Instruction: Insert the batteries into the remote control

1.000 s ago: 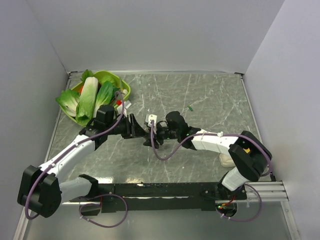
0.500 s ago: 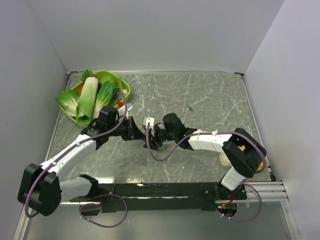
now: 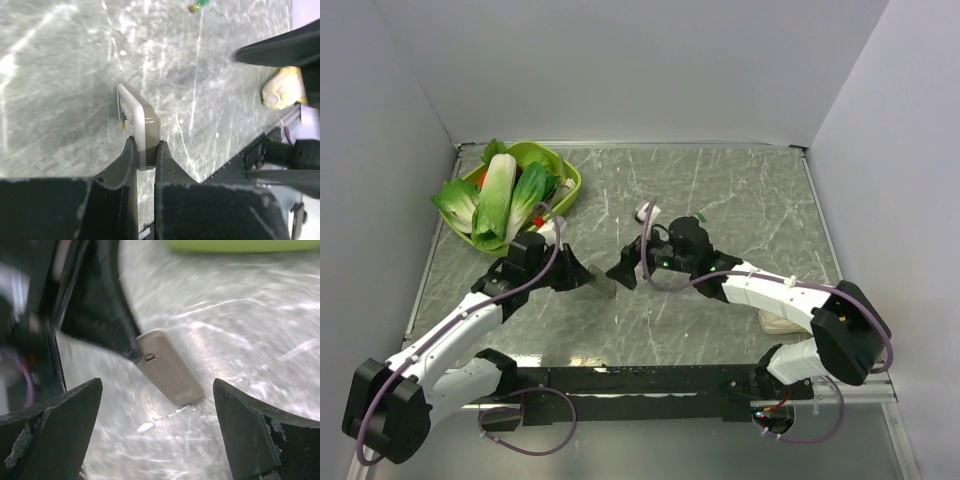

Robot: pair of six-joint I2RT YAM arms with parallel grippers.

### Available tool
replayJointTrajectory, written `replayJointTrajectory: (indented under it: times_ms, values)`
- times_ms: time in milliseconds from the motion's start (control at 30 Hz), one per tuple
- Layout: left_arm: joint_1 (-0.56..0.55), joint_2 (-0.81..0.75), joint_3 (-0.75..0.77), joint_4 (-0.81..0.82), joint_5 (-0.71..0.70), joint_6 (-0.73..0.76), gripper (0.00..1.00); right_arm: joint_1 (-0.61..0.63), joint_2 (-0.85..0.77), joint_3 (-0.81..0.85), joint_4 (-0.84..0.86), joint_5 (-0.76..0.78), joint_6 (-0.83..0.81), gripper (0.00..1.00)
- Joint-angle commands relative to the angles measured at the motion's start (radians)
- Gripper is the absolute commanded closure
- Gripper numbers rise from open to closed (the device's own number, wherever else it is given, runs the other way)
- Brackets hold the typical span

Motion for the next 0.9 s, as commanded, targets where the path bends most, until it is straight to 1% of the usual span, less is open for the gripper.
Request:
replayJointTrajectory:
  times_ms: [0, 67, 167, 267, 333, 367, 533, 600, 700, 800, 867]
  values:
    - [0.002, -0.054, -0.016, 0.011, -0.118, -0.030, 0.99, -0.004, -0.027, 0.046, -0.090, 0.241, 0.419, 0.00]
    - [0.002, -0.070, -0.021, 0.008, -0.127, -0.042, 0.99, 0.014, 0.009, 0.058, -0.107, 0.288, 0.522, 0.00]
    - [0.002, -0.077, -0.027, 0.005, -0.141, -0.058, 0.99, 0.054, 0.056, 0.090, -0.116, 0.348, 0.570, 0.00]
    - [0.002, -0.068, -0.027, -0.005, -0.144, -0.061, 0.99, 0.063, 0.085, 0.090, -0.077, 0.353, 0.604, 0.01]
    - [0.002, -0.067, -0.028, -0.009, -0.146, -0.067, 0.99, 0.066, 0.111, 0.106, -0.079, 0.364, 0.607, 0.01]
    - [0.002, -0.068, -0.028, -0.009, -0.146, -0.068, 0.99, 0.068, 0.118, 0.101, -0.037, 0.361, 0.613, 0.01]
    - [0.002, -0.065, -0.030, -0.010, -0.150, -0.085, 0.99, 0.076, 0.179, 0.092, 0.026, 0.319, 0.635, 0.03]
    - [0.002, -0.062, -0.030, -0.010, -0.146, -0.088, 0.99, 0.082, 0.188, 0.077, 0.081, 0.310, 0.635, 0.03]
    - [0.002, -0.059, -0.031, -0.007, -0.140, -0.093, 0.99, 0.082, 0.208, 0.087, 0.088, 0.287, 0.635, 0.03]
    - [0.002, -0.059, -0.034, -0.007, -0.136, -0.094, 0.99, 0.085, 0.217, 0.076, 0.140, 0.263, 0.642, 0.03]
    - [0.003, -0.062, -0.034, -0.009, -0.136, -0.098, 0.99, 0.088, 0.228, 0.087, 0.123, 0.253, 0.642, 0.03]
